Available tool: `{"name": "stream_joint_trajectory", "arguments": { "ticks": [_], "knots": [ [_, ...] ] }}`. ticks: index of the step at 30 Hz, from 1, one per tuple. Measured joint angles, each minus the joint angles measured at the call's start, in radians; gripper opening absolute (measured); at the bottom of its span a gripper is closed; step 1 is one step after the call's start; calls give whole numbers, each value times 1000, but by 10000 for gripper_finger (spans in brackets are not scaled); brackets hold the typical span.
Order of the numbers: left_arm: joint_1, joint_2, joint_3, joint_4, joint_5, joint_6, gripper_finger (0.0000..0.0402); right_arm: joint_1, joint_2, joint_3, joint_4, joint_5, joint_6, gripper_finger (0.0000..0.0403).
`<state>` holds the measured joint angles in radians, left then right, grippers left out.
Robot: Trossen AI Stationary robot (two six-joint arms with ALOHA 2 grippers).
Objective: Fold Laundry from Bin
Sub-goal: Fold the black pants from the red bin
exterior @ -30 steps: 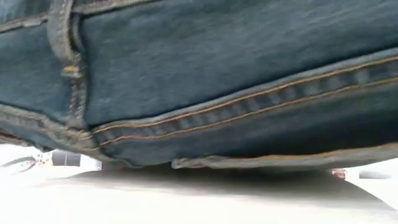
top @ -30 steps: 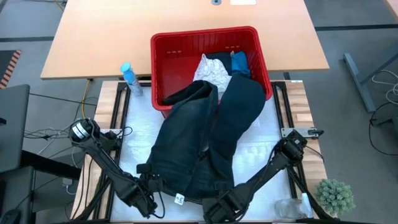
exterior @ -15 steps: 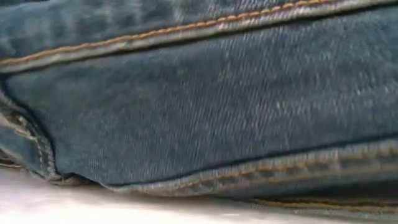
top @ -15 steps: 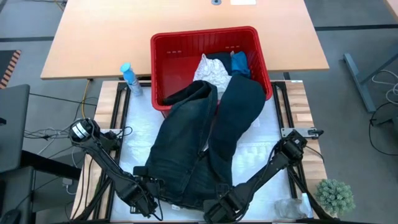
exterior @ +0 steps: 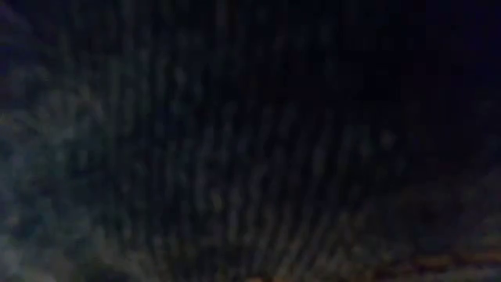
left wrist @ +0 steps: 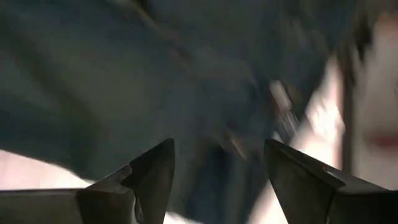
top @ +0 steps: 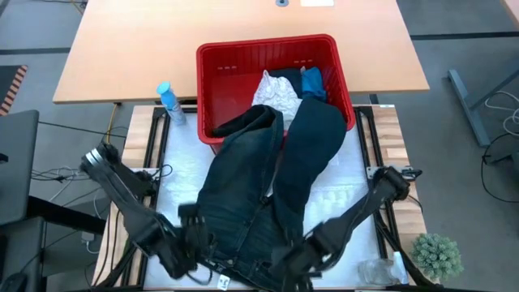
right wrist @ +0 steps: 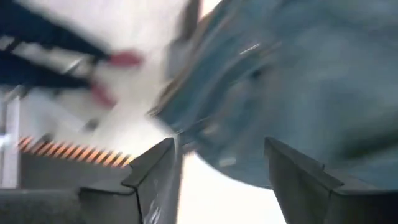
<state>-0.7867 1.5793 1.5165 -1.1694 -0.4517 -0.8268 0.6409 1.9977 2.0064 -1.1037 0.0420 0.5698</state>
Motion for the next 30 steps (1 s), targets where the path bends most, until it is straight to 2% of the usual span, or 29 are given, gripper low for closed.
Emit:
{"name": "stream_joint_trajectory", "arguments": {
  "ticks": [2,4,7,9,13,16,19,23,25,30],
  "knots": [
    [32,-52,7,-23,-139,0,236,-20,-54,1,-54,143,20,269],
    [82,-98,0,-69,-232,5,236,-45,-107,1,-149,305,76,269],
    [173,-152,-31,-142,-329,15,236,-85,-176,1,-326,507,214,269],
    [238,-181,-55,-166,-357,52,235,-115,-217,1,-433,567,319,269],
    [362,-232,-131,-159,-321,205,211,-173,-300,-48,-449,587,380,264],
    [435,-266,-205,-151,-282,290,167,-236,-328,-90,-462,588,427,233],
    [492,-312,-280,-99,-252,359,106,-299,-342,-170,-467,586,418,171],
    [559,-374,-350,6,-191,430,18,-400,-360,-296,-468,558,420,55],
    [593,-405,-369,44,-173,452,9,-446,-371,-339,-467,562,392,19],
    [698,-457,-392,172,-153,500,2,-542,-375,-351,-404,563,211,16]
  ]
}}
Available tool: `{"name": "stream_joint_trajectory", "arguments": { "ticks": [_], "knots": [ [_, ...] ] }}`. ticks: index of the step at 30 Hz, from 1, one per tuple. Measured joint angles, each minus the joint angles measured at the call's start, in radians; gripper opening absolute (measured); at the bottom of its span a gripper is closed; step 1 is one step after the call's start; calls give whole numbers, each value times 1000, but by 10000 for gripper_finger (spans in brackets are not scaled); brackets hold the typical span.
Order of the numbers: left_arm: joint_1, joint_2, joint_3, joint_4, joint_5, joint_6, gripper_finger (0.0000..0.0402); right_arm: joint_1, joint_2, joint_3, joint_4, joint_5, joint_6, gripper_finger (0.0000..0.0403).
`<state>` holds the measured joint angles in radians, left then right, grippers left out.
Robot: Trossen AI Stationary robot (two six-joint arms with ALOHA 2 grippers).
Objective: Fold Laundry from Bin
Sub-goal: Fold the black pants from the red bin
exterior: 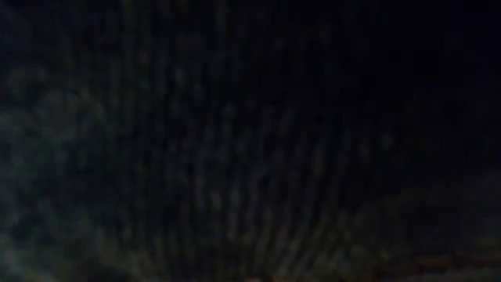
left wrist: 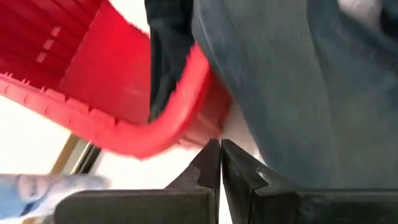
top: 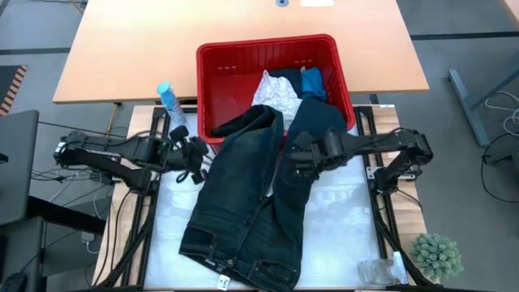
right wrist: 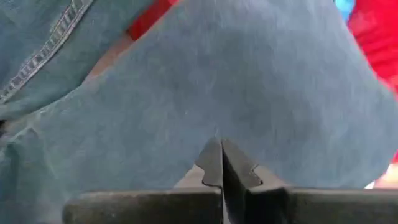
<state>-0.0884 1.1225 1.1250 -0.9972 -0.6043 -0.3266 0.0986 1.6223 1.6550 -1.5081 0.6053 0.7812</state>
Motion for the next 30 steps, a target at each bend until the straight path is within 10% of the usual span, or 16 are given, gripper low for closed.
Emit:
{"name": "stream_joint_trajectory", "arguments": {
  "ticks": [14,30],
  "knots": [
    [326,30,-115,267,320,224,0,-103,-47,21,68,-3,-267,13],
    [637,257,-122,522,187,359,0,-176,-71,-9,-60,51,-109,13]
  ]
}}
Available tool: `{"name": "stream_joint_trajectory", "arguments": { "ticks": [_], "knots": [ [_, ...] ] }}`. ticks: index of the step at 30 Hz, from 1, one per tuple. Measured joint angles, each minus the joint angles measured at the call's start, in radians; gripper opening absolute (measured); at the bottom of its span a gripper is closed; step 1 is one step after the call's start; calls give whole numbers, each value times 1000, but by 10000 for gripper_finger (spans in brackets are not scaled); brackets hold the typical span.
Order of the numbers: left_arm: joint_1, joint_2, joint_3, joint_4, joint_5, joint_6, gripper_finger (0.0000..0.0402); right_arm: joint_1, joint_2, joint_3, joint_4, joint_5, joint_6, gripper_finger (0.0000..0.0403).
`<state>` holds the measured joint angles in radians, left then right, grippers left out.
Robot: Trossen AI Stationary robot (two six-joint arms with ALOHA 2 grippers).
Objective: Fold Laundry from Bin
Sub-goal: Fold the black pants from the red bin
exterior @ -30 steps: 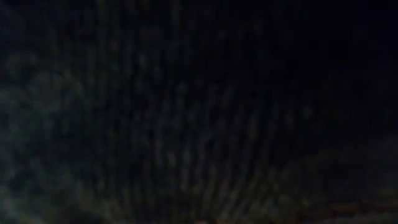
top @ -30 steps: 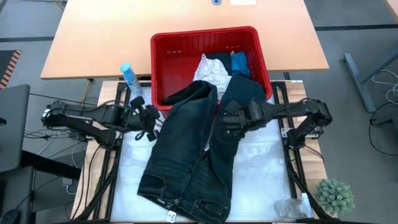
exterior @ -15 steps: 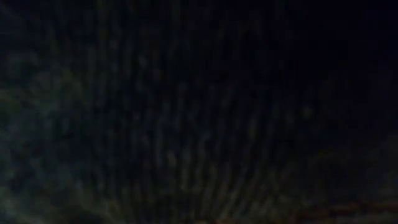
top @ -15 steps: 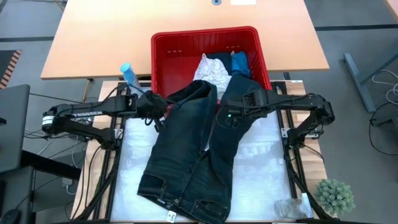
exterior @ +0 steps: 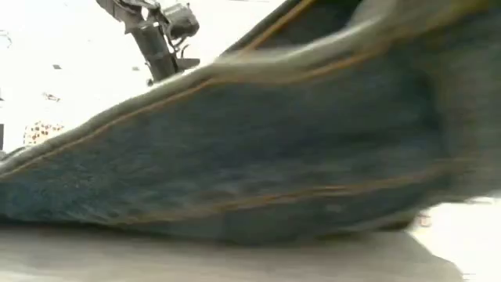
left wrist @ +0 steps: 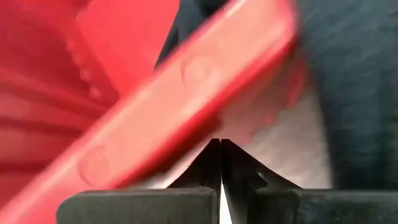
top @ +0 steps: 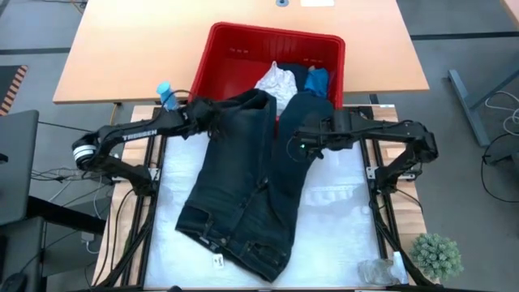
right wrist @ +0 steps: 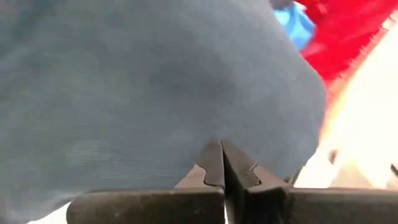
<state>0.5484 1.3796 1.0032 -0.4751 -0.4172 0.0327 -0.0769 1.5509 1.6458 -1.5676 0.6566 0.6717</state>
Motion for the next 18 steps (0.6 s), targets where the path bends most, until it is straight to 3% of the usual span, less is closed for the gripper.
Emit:
{"name": "stream_joint_trajectory", "arguments": {
  "ticks": [6,9,12,15,18],
  "knots": [
    [52,-18,3,-82,5,-42,0,-99,-14,-37,2,-3,95,13],
    [59,-84,7,-101,5,-40,0,-133,-14,-41,12,-3,91,13],
    [56,-165,39,-141,27,-156,0,-138,-19,-39,14,-7,56,13],
    [37,-264,48,-125,204,-298,0,-114,-32,-19,65,-26,-6,14],
    [-19,-321,19,-102,365,-345,0,-82,-50,-2,160,-51,-84,19]
  ]
}}
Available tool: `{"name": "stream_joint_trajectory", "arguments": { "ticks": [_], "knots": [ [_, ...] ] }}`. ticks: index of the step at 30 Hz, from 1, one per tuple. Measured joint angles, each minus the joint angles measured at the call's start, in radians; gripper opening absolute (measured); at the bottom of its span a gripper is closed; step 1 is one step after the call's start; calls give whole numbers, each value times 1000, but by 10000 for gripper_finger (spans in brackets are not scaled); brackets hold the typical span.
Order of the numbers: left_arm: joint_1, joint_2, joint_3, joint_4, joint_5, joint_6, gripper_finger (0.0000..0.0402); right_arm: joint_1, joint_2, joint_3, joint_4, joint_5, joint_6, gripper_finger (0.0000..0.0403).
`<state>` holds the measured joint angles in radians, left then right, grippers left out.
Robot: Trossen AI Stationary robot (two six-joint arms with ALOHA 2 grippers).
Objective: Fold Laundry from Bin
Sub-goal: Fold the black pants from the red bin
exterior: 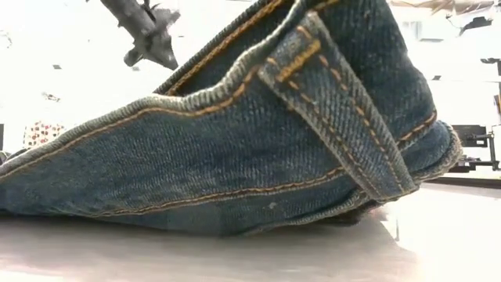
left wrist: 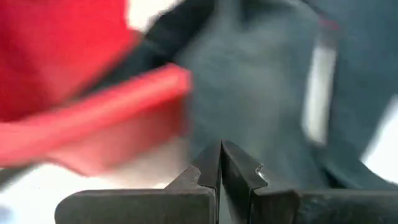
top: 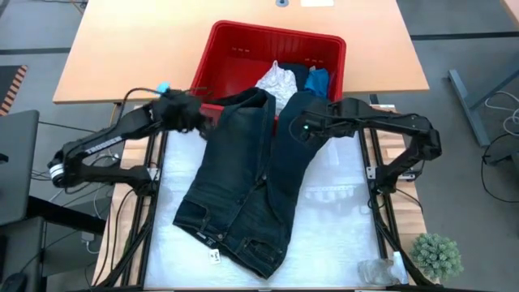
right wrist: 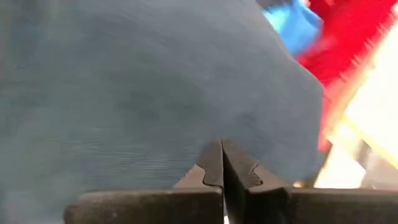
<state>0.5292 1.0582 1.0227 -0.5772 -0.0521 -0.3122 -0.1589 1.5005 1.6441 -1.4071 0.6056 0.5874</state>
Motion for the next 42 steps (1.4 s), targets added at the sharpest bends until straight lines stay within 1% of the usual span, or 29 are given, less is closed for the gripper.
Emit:
{"name": "stream_joint_trajectory", "arguments": {
  "ticks": [2,4,7,9,11,12,14,17,21,23,26,29,30,32,34,37,38,42],
  "knots": [
    [-62,-3,-32,2,26,-13,0,11,-5,13,71,-4,-53,18],
    [-132,3,-78,12,51,-37,0,11,-9,24,165,-7,-165,15],
    [-228,34,-137,94,70,-77,0,-4,-10,36,331,-36,-313,22],
    [-283,60,-174,107,33,-126,0,-20,-5,36,454,-69,-370,39],
    [-330,82,-194,146,-23,-174,0,-37,11,37,550,-111,-372,64],
    [-350,88,-200,150,-52,-196,0,-43,23,37,570,-129,-364,78],
    [-386,103,-210,146,-99,-224,0,-52,53,37,578,-134,-344,109],
    [-431,123,-212,146,-165,-238,0,-51,110,37,531,-133,-312,161],
    [-460,127,-211,152,-196,-258,0,-44,189,36,492,-137,-250,219],
    [-469,129,-211,148,-196,-269,0,-38,222,36,494,-130,-205,235],
    [-477,128,-211,151,-196,-275,0,-31,257,39,498,-75,-164,240],
    [-479,128,-211,150,-196,-276,0,-21,286,41,462,-14,-118,229],
    [-479,128,-211,151,-196,-276,0,-18,291,46,443,1,-109,219],
    [-479,128,-211,148,-197,-276,0,-5,298,61,404,18,-91,188],
    [-479,131,-211,150,-203,-276,0,13,302,81,369,68,-95,137],
    [-479,147,-211,144,-237,-278,0,36,304,141,333,95,-147,38],
    [-479,160,-211,152,-242,-279,0,37,304,166,322,97,-166,22],
    [-485,212,-210,167,-238,-272,0,45,303,268,251,100,-167,19]
  ]
}}
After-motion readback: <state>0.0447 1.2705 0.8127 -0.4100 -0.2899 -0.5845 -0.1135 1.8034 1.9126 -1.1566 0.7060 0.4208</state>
